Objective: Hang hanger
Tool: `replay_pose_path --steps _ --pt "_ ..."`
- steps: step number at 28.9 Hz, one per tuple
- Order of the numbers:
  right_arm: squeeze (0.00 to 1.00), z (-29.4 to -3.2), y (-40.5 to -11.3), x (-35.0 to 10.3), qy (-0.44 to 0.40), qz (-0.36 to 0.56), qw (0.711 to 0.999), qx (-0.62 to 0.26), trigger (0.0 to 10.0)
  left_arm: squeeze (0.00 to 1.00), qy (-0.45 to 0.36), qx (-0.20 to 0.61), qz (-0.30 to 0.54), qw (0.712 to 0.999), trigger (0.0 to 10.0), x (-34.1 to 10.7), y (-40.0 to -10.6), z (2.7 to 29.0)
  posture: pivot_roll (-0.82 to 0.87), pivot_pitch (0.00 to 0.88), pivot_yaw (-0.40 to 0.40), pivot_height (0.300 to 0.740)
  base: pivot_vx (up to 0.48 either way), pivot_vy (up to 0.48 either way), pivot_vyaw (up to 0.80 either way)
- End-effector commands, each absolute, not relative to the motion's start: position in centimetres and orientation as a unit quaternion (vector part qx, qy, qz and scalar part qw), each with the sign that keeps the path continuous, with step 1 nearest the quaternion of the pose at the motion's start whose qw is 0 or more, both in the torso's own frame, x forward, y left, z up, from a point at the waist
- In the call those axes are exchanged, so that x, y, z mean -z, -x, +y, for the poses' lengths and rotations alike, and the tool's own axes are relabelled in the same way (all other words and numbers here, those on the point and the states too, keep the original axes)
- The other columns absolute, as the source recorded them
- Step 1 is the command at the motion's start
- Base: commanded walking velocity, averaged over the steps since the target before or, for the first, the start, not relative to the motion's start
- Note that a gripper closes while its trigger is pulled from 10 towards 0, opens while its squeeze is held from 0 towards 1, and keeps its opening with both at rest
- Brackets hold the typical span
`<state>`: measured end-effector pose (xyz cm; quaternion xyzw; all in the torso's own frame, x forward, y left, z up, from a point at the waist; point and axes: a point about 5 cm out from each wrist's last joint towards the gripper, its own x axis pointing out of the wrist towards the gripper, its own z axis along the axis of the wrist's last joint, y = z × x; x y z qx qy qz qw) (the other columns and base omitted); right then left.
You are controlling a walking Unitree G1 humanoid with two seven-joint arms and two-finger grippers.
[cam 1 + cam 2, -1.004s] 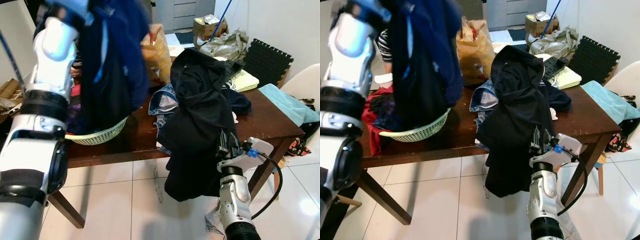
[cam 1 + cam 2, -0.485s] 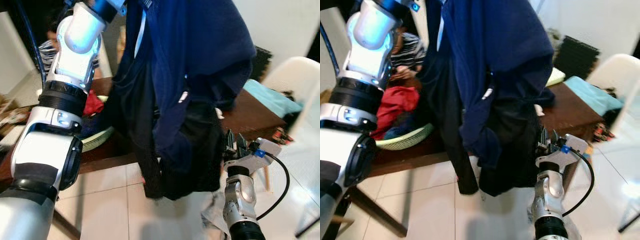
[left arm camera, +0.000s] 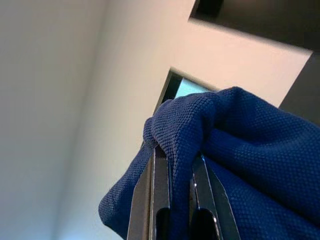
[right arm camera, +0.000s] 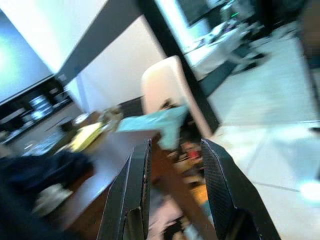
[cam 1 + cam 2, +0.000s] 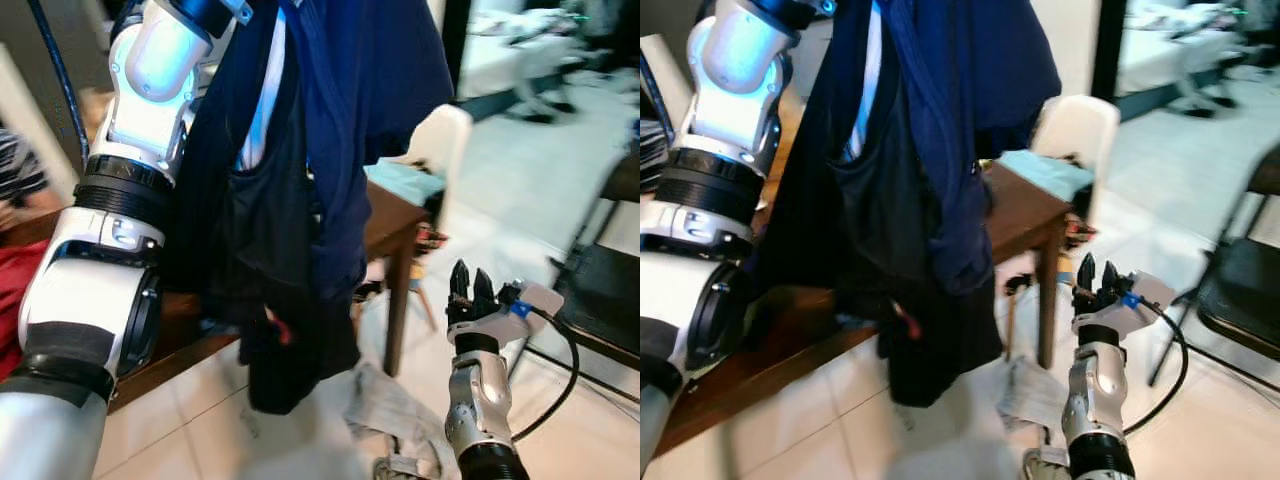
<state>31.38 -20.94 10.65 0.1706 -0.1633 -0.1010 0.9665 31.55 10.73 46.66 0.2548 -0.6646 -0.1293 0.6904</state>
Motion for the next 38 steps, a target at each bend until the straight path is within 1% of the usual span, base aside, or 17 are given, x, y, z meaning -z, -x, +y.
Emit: replay_pose_path --steps 1,9,12,14,15,17,18,21,26,30,32,33,34,35,36,37,38 --pt "0.00 -20.6 -31.4 -10.5 -0.179 -0.164 0.965 0.102 10.0 0.00 -0.259 0.109 -0.680 0.678 0.0 -48.0 -30.9 11.5 0.05 0.000 0.129 0.740 0.000 0.000 -0.80" --pt "0.00 -20.5 -31.2 -10.3 -0.180 -0.163 0.965 0.101 10.0 0.00 -0.306 0.070 -0.655 0.687 0.0 -47.9 -31.5 12.5 0.06 0.000 0.123 0.740 0.000 0.000 -0.80" --pt "0.00 -20.3 -31.3 -10.1 -0.181 -0.158 0.966 0.095 10.0 0.00 -0.386 -0.048 -0.537 0.748 0.0 -47.5 -34.5 16.4 0.07 0.000 0.117 0.740 0.000 0.000 -0.80" --pt "0.00 -20.2 -31.3 -10.1 -0.182 -0.155 0.967 0.090 10.0 0.00 -0.427 -0.128 -0.459 0.769 0.0 -47.0 -35.7 20.0 0.07 0.000 0.115 0.740 0.000 0.000 -0.80" --pt "0.00 -20.1 -31.4 -10.0 -0.182 -0.153 0.967 0.087 10.0 0.00 -0.438 -0.155 -0.431 0.774 0.0 -46.8 -36.0 21.4 0.07 0.000 0.114 0.740 0.000 0.000 -0.80" --pt "0.00 -20.1 -31.4 -10.0 -0.182 -0.153 0.967 0.087 10.0 0.00 -0.438 -0.155 -0.431 0.774 0.0 -46.8 -36.0 21.4 0.07 0.000 0.114 0.740 0.000 0.000 -0.80" --pt "0.00 -19.7 -31.4 -9.8 -0.184 -0.146 0.969 0.077 10.0 0.00 -0.464 -0.211 -0.356 0.783 0.0 -45.8 -36.2 25.1 0.08 0.000 0.107 0.740 0.000 0.000 -0.80" --pt "0.00 -19.1 -31.5 -9.4 -0.189 -0.130 0.972 0.058 10.0 0.00 -0.486 -0.272 -0.279 0.783 0.0 -44.6 -35.7 29.4 0.08 0.000 0.101 0.740 0.000 0.000 -0.80" --pt "0.00 -18.4 -31.6 -8.4 -0.193 -0.089 0.976 0.036 10.0 0.00 -0.506 -0.321 -0.194 0.777 0.0 -42.9 -34.9 33.4 0.09 0.000 0.093 0.740 0.000 0.000 -0.80" --pt "0.00 -18.1 -31.7 -7.9 -0.203 -0.071 0.976 0.025 10.0 0.00 -0.512 -0.327 -0.167 0.776 0.0 -42.3 -34.7 34.2 0.09 0.000 0.090 0.740 0.000 0.000 -0.66" --pt "0.00 -17.2 -31.6 -7.2 -0.210 -0.043 0.977 -0.006 10.0 0.00 -0.487 -0.310 -0.130 0.806 0.0 -40.7 -35.2 34.8 0.10 0.000 0.080 0.740 0.000 0.000 0.00" --pt "0.00 -16.8 -31.5 -6.9 -0.213 -0.036 0.976 -0.019 10.0 0.00 -0.438 -0.289 -0.117 0.843 5.8 -39.4 -35.8 34.7 0.10 0.000 0.078 0.740 0.000 0.000 0.00" --pt "0.00 -16.8 -31.5 -6.9 -0.213 -0.036 0.976 -0.019 10.0 0.00 -0.438 -0.289 -0.117 0.843 5.8 -39.4 -35.8 34.7 0.10 0.000 0.078 0.740 0.000 0.000 0.00" --pt "0.00 -16.5 -31.4 -6.8 -0.214 -0.033 0.976 -0.027 10.0 0.00 -0.376 -0.270 -0.106 0.880 9.0 -38.1 -36.3 34.4 0.10 0.000 0.078 0.740 0.000 0.000 0.00" --pt "0.00 -16.5 -31.4 -6.8 -0.214 -0.033 0.976 -0.027 10.0 0.00 -0.376 -0.270 -0.106 0.880 9.0 -38.1 -36.3 34.4 0.10 0.000 0.078 0.740 0.000 0.000 0.00" --pt "0.00 -16.3 -31.3 -6.8 -0.215 -0.032 0.976 -0.030 10.0 0.00 -0.334 -0.257 -0.099 0.901 9.0 -37.2 -36.7 34.2 0.10 0.000 0.078 0.740 0.000 0.000 0.00" --pt "0.00 -16.3 -31.3 -6.8 -0.213 -0.032 0.976 -0.033 10.0 0.00 -0.310 -0.254 -0.091 0.912 10.0 -36.4 -36.9 34.1 0.10 0.000 0.077 0.740 0.000 0.000 0.00"
